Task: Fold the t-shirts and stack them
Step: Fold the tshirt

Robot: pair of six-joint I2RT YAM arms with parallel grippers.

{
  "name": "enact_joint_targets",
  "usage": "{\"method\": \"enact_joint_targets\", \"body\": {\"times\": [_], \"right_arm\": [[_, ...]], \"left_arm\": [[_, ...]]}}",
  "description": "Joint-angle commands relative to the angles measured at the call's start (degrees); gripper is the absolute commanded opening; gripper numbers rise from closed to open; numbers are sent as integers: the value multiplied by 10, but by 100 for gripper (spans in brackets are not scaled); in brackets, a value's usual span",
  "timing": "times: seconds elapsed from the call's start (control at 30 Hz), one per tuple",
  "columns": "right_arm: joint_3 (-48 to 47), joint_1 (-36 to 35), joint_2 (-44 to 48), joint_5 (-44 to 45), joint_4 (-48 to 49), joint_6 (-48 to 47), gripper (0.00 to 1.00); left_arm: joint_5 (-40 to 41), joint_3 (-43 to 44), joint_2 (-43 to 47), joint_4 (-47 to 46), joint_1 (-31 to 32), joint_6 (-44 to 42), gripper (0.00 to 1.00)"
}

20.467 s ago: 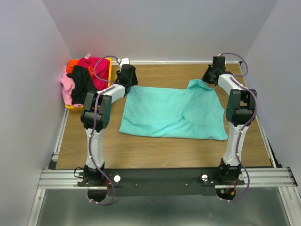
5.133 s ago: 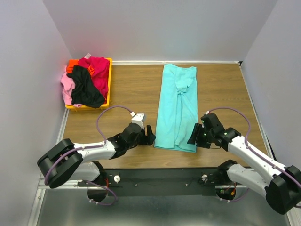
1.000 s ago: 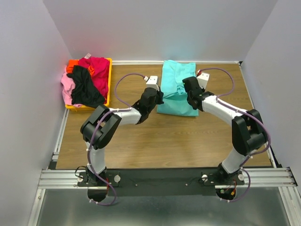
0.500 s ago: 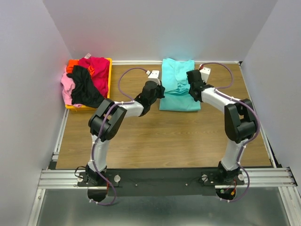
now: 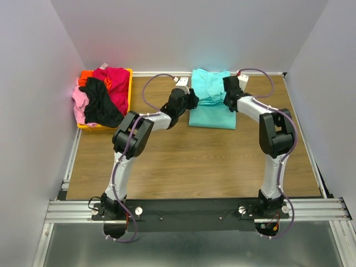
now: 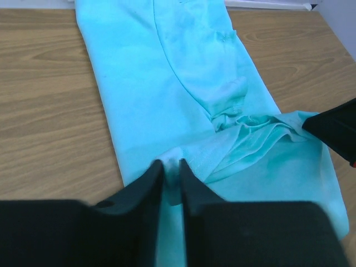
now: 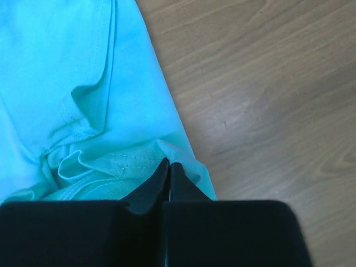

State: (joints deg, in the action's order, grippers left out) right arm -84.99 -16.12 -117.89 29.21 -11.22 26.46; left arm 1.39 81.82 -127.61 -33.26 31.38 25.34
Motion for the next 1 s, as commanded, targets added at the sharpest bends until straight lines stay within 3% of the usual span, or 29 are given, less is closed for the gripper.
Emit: {"method": "enact_joint_targets", "body": {"times": [0.0,0.03,0.1,0.13,0.47,0.97], "right_arm": [[-39,16,-30,-39,9,-4,27],[-40,18,-27,-47,9,-5,56],[-40,20,-14,-61,11,-7,75],[-34,21,-7,-65,14,-9,82],[88,20,101,-154,44,3,84],[273,20,237,-157,57,33,84]], "left_arm": [[-43,21,-5,7,-8,1,65],[-33,16,1,10,-8,3,76],[-27,-2,23,13,-9,7,93],[-25,-11,30,13,-10,7,94],[-33,-132,99,11,-4,9,95],[-39,-231,150,-17,15,18,84]]}}
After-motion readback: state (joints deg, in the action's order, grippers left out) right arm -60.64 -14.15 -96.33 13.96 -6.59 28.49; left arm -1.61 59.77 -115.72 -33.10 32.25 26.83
